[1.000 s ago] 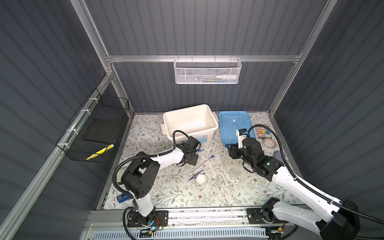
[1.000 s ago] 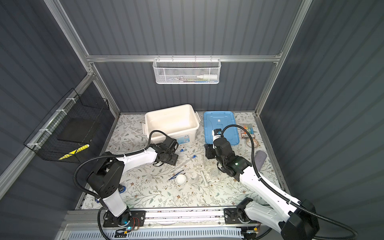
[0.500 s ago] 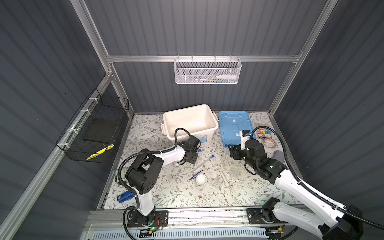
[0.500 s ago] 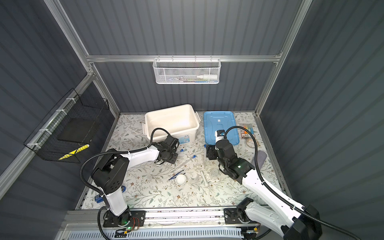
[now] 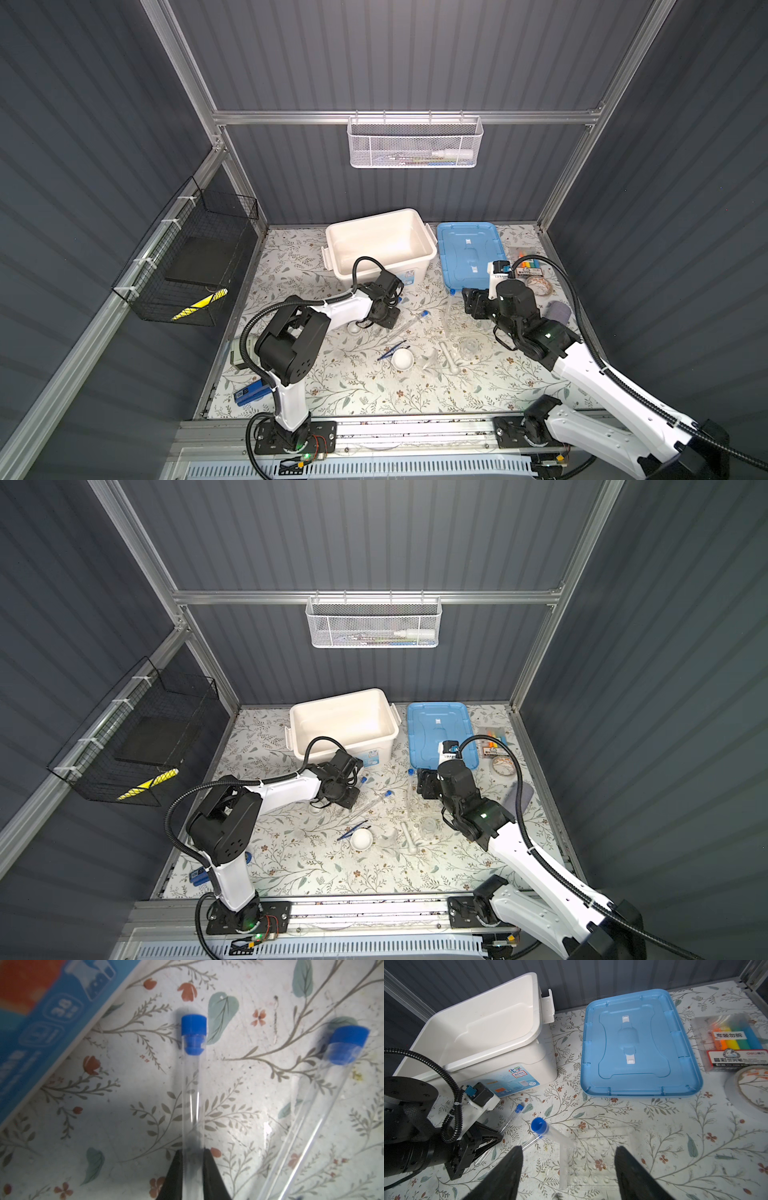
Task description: Organize the chemistry lab equipment
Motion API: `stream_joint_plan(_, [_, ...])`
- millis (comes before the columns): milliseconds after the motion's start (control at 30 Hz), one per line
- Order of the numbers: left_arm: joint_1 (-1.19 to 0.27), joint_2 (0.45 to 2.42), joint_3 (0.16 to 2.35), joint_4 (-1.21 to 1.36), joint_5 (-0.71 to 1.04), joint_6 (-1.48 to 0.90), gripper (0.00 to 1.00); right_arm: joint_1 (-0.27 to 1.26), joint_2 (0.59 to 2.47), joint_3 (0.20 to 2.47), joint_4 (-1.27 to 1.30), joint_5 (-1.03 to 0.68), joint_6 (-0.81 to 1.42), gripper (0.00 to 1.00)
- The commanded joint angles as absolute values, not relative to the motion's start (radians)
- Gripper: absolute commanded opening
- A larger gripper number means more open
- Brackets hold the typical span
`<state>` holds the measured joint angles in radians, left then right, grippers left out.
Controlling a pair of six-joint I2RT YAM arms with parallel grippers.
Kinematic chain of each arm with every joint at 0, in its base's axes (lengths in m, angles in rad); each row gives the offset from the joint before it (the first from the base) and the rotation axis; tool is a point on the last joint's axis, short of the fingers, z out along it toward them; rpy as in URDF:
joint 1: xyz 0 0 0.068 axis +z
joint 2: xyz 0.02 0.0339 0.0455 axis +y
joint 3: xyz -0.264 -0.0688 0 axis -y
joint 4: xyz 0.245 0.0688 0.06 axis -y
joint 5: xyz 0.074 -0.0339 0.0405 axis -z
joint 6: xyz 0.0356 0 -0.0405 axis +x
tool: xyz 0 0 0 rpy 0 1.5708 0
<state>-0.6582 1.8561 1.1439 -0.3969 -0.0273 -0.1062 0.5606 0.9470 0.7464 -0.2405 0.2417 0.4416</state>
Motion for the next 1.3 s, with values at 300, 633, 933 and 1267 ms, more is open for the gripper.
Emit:
stream_joint_plan(300, [-0.649,1.797,1.190,-0.387,0.061,-0.081,0.11,0.514,0.942,0.766,-0.221,0.136,0.478,0.78])
stream_joint_plan(633, [-0.655,1.648,1.198,-0.326,0.114,-0.073,0.11,0.433,1.010,0.854,-0.209,-0.074,0.535,0.75])
stream_joint_plan(933, [-0.726,1.629,1.277,-0.299,0.112,-0.027,0.11,0.369,1.087,0.911,-0.174,-0.217,0.575,0.72])
stream_joint_plan(1267, [-0.804,1.667,1.342,-0.247,0.115,-0.009,0.11,0.338,1.205,0.957,-0.139,-0.372,0.644,0.65])
